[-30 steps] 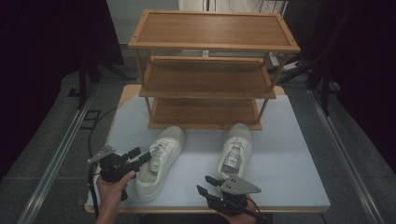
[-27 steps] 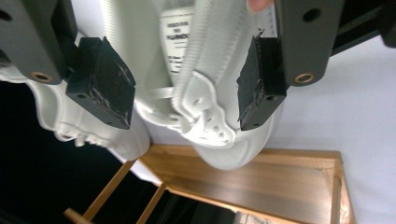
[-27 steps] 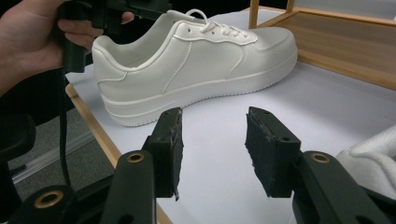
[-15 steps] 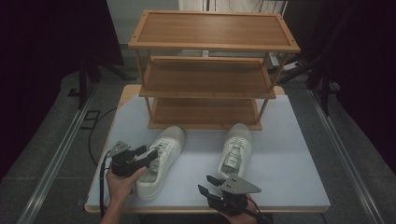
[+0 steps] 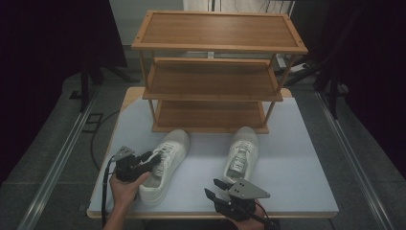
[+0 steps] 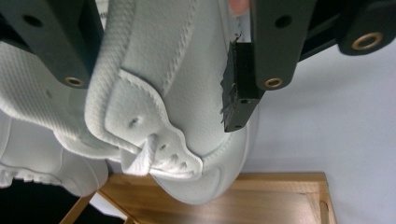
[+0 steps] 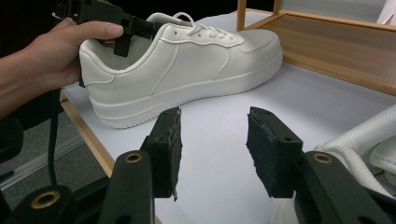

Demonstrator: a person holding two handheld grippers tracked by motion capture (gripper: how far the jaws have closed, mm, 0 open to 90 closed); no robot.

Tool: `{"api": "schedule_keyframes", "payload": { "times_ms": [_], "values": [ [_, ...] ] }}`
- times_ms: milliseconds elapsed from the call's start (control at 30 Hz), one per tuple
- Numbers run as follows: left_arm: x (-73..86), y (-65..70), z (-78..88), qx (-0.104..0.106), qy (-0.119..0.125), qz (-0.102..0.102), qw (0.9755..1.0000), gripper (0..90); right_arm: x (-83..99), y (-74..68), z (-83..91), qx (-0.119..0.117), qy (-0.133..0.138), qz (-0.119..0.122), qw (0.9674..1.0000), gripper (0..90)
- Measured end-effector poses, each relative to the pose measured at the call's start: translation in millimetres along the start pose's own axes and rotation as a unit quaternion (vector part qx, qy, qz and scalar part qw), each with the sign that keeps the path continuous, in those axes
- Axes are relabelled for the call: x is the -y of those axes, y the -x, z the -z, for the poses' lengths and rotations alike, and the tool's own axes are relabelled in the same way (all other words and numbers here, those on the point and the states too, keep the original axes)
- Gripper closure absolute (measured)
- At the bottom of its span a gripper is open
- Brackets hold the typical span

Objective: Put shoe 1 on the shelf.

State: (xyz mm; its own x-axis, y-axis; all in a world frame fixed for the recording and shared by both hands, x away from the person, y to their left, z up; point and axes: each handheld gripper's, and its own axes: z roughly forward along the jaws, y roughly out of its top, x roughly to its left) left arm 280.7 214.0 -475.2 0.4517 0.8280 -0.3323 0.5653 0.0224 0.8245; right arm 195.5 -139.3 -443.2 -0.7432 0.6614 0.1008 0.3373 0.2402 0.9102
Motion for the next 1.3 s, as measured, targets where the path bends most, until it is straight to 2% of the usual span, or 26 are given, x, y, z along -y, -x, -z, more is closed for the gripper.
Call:
{"api": "schedule_keyframes", "payload": {
  "times_ms": [67, 133, 167, 200, 233, 300, 467, 700, 800, 967, 1133, 1200, 1300],
  "values": [
    [-1.1, 0.4, -0.6, -0.005, 0.003, -0.007, 1.0000, 53.2, 0.1, 0.3, 0.0, 0.000, -0.001, 0.001, 1.0000, 54.7],
    [-1.6, -0.1, -1.4, 0.001, 0.003, -0.009, 1.0000, 54.3, 0.3, 0.4, -0.4, 0.001, -0.002, 0.001, 1.0000, 54.4],
    [-1.9, 0.1, -1.5, 0.006, 0.003, -0.010, 0.9999, 56.7, 0.3, 0.6, -0.4, -0.001, -0.003, 0.000, 1.0000, 54.4],
    [-2.0, 1.2, -1.3, 0.004, 0.005, -0.014, 0.9999, 63.9, 0.1, 0.7, -0.6, -0.007, -0.002, -0.008, 0.9999, 54.2],
    [-2.3, 2.3, -1.0, 0.002, 0.005, -0.019, 0.9998, 63.9, 0.1, 0.7, -0.6, -0.007, -0.002, -0.008, 0.9999, 54.2],
    [-2.6, 3.2, -0.3, -0.002, 0.006, -0.024, 0.9997, 69.6, -0.2, 0.6, -0.4, -0.009, -0.001, -0.011, 0.9999, 54.2],
    [-0.7, 1.5, 1.1, 0.000, 0.021, -0.015, 0.9997, 78.6, 0.4, 1.8, 0.0, -0.004, -0.003, -0.012, 0.9999, 54.2],
    [0.2, -1.4, 4.4, 0.007, 0.031, -0.013, 0.9994, 81.5, -1.1, 5.3, 3.2, 0.003, 0.002, -0.015, 0.9999, 54.2],
    [0.2, -2.0, 9.5, 0.020, 0.042, -0.007, 0.9989, 81.6, -1.5, 7.3, 4.5, 0.005, 0.002, -0.017, 0.9998, 54.2],
    [-2.7, -1.9, 18.5, 0.058, 0.063, 0.009, 0.9963, 81.7, -3.8, 11.0, 9.3, 0.012, 0.010, -0.020, 0.9997, 54.2],
    [-7.7, 4.4, 24.3, 0.095, 0.082, 0.017, 0.9920, 81.6, -7.7, 19.4, 18.6, 0.018, 0.027, -0.032, 0.9990, 54.7],
    [-9.7, 6.8, 25.7, 0.111, 0.087, 0.021, 0.9899, 81.7, -9.0, 23.0, 22.7, 0.029, 0.032, -0.035, 0.9985, 54.9],
    [-12.4, 11.1, 27.0, 0.127, 0.092, 0.026, 0.9873, 81.7, -9.4, 24.6, 24.9, 0.026, 0.037, -0.043, 0.9981, 55.0]
  ]
}}
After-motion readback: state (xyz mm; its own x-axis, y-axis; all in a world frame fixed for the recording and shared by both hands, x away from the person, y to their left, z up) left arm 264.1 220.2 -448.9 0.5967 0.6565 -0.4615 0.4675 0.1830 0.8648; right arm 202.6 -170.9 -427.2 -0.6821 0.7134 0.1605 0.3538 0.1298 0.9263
